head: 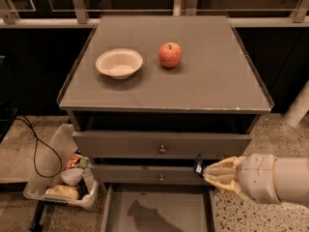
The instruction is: Place rxbar blueberry into bottom drawer
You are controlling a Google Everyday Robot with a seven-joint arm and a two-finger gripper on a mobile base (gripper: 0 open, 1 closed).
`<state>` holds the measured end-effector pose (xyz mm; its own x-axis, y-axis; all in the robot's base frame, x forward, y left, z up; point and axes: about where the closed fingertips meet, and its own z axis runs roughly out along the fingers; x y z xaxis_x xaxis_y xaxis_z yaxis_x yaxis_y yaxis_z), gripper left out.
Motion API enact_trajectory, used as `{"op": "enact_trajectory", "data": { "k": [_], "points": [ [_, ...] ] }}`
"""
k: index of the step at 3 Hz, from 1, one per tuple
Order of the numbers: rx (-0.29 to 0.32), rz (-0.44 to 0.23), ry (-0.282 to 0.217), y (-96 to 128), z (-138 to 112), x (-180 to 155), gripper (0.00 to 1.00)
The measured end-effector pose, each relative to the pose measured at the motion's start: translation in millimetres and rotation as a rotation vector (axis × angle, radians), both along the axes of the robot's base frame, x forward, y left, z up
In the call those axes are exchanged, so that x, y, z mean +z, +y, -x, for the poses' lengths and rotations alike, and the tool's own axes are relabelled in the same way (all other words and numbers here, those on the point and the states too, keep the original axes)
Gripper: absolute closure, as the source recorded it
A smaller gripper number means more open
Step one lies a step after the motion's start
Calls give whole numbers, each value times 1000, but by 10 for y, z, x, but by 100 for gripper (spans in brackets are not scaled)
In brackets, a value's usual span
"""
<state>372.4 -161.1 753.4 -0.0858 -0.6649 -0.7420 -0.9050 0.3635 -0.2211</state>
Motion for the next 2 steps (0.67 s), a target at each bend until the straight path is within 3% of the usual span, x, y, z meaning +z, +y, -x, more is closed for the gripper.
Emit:
{"op": "enact_trajectory", "data": {
  "k": [1, 2],
  "points": [
    [-28, 24, -4, 55, -201, -505, 100],
    [-82, 57, 0, -46, -413, -869, 100]
  ]
}}
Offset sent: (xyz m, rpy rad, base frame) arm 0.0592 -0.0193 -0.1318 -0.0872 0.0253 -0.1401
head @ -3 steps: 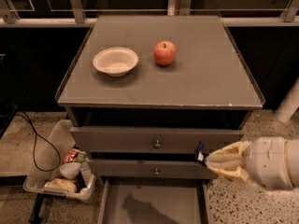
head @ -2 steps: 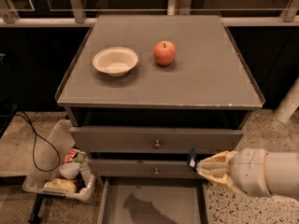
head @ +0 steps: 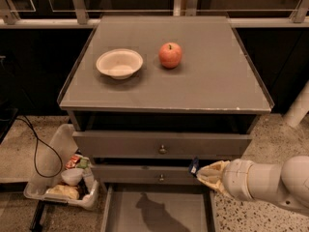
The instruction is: Place rxbar blueberry into bottom drawer
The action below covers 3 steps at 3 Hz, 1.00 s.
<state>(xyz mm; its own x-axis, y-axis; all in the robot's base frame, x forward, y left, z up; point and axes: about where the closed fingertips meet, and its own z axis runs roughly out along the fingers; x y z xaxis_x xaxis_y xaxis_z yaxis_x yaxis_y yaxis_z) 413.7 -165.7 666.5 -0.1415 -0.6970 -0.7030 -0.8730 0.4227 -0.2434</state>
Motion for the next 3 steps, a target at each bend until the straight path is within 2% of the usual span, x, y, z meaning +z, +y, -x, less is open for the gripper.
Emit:
{"op": "enact_trajectory", "data": {
  "k": [1, 2, 3],
  "points": [
    [0, 0, 0, 0, 0, 0, 100],
    [-3, 0, 39, 64, -13, -248, 100],
    [-5, -10, 135, 127, -7, -838, 100]
  ]
}}
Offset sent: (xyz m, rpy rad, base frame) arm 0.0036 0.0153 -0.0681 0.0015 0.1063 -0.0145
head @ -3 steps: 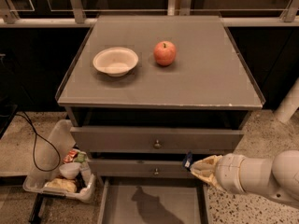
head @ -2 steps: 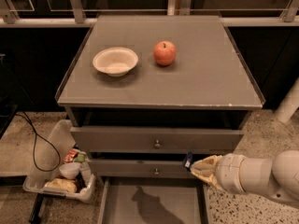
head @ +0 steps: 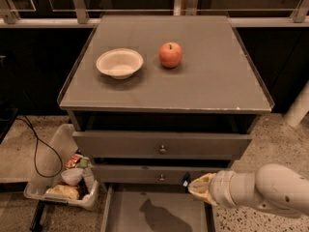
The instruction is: Place rxbar blueberry into bottom drawer
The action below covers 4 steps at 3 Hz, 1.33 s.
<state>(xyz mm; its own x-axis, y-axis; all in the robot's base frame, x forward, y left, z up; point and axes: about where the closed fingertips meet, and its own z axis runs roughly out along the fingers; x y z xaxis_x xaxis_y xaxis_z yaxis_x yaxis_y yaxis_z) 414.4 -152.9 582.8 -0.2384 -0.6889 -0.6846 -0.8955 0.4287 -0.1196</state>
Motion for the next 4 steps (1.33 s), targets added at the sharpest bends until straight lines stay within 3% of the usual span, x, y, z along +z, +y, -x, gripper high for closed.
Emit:
{"op": "enact_trajectory", "data": {
  "k": [1, 2, 3, 4],
  "points": [
    [4, -26, 88, 66, 83, -629, 100],
    [-14, -45, 117, 73, 88, -1145, 100],
    [-35, -59, 109, 261, -235, -1816, 100],
    [-35, -59, 109, 263, -235, -1818, 100]
  ]
}}
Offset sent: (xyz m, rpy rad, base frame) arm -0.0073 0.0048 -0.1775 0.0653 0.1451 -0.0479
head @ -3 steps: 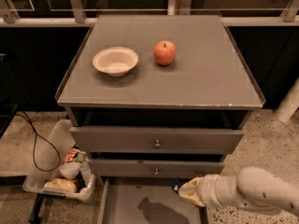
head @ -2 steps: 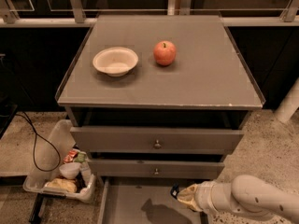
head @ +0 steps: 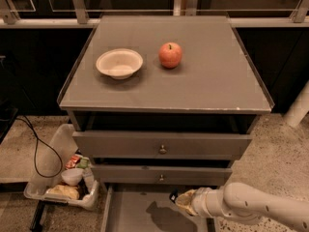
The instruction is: Place rxbar blueberry into bottom drawer
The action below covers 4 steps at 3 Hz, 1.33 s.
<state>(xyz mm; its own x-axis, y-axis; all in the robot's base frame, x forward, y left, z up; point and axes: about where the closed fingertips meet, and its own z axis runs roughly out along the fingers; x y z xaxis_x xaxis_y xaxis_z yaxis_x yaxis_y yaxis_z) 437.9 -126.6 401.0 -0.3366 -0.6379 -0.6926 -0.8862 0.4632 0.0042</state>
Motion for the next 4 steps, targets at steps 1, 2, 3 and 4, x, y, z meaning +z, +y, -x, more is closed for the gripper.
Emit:
{"op": "enact_trajectory", "data": {
  "k": [1, 2, 3, 4],
  "points": [
    [-20, -37, -17, 47, -82, -239, 100],
    [-49, -96, -33, 112, -193, -665, 100],
    [-52, -134, -31, 224, -222, -1059, 100],
    [-36, -135, -16, 355, -226, -1413, 100]
  ]
}}
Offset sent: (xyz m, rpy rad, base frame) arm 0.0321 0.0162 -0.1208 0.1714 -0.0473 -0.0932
